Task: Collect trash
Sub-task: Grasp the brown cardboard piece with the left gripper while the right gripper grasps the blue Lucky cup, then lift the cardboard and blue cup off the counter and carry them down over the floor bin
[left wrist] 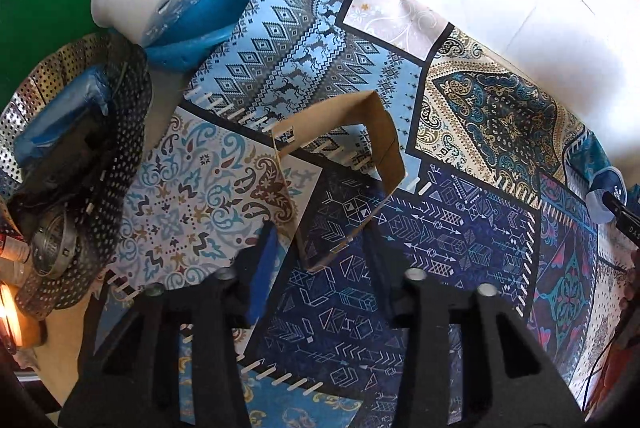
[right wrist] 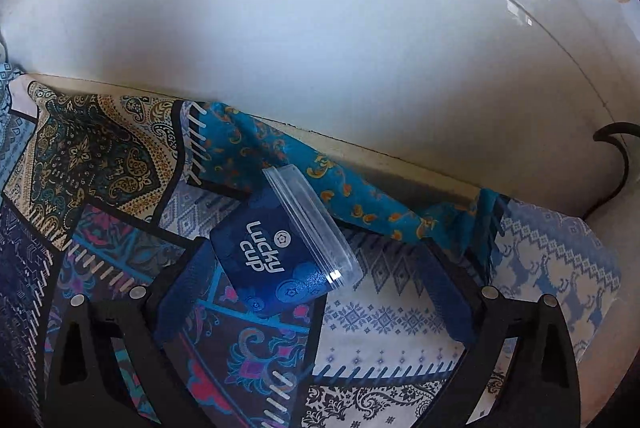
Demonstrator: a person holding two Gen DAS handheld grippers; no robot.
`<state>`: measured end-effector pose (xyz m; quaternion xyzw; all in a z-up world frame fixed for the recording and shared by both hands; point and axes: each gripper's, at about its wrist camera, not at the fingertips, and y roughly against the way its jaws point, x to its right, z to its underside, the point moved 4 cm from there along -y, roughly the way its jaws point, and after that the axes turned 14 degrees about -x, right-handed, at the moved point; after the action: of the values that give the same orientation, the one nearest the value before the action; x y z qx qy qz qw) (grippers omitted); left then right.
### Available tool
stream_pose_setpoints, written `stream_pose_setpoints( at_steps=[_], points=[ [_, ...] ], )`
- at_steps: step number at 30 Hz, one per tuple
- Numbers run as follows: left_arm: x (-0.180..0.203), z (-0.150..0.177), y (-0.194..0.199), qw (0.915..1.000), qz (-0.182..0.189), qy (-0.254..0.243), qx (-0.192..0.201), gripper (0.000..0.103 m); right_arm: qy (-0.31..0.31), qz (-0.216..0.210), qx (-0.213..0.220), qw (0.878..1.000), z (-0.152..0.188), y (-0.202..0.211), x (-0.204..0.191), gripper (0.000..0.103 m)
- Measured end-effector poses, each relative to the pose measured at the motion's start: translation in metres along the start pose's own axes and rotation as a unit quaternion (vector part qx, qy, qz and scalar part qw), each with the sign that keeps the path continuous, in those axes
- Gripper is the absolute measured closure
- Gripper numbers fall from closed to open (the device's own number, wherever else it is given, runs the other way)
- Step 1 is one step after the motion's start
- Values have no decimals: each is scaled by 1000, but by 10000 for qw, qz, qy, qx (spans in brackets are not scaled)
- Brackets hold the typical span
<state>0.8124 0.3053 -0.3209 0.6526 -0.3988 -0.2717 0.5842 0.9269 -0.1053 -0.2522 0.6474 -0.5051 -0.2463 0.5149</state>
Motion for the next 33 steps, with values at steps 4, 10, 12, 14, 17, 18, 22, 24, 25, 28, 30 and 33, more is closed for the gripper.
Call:
stream_pose_setpoints(
  at_steps=[4,10,12,14,17,18,22,24,25,28,30,33],
  points=[
    [-4,-5,-5,9998,-40,197,53,80,-22,-350,-119,9993,-2,-1,-4,24],
    [-6,-8,-5,9994,31,204,260,101,51,-292,-274,9992,-3,-4,-17,43],
    [-2,-7,-3,9994,96,71,311,103,-27,-418,-270,9988,-3,-4,-17,46],
    [1,-5,5,9990,149,-50,425,103,-115,-498,-252,9984,-2,-4,-15,48],
    [11,1,19,9974,129,-304,644,103,-225,-607,-187,9977,10,11,-15,50],
    [15,4,25,9966,123,-415,701,103,-243,-634,-170,9975,14,16,-16,50],
    [19,11,38,9953,125,-648,708,103,-283,-745,-130,9967,27,36,-25,53],
    [14,5,39,9966,134,-499,647,96,-339,-825,-105,9960,37,47,-31,53],
    [8,1,38,9972,146,-391,627,93,-364,-849,-78,9957,42,53,-34,53],
    [-8,-8,36,9984,232,-39,519,76,-469,-976,10,9941,56,66,-30,53],
    [-15,-13,34,9980,420,120,446,76,-574,-1102,45,9922,58,70,-25,53],
    [-21,-21,30,9977,443,267,443,76,-671,-1136,102,9912,64,69,-32,53]
  ],
)
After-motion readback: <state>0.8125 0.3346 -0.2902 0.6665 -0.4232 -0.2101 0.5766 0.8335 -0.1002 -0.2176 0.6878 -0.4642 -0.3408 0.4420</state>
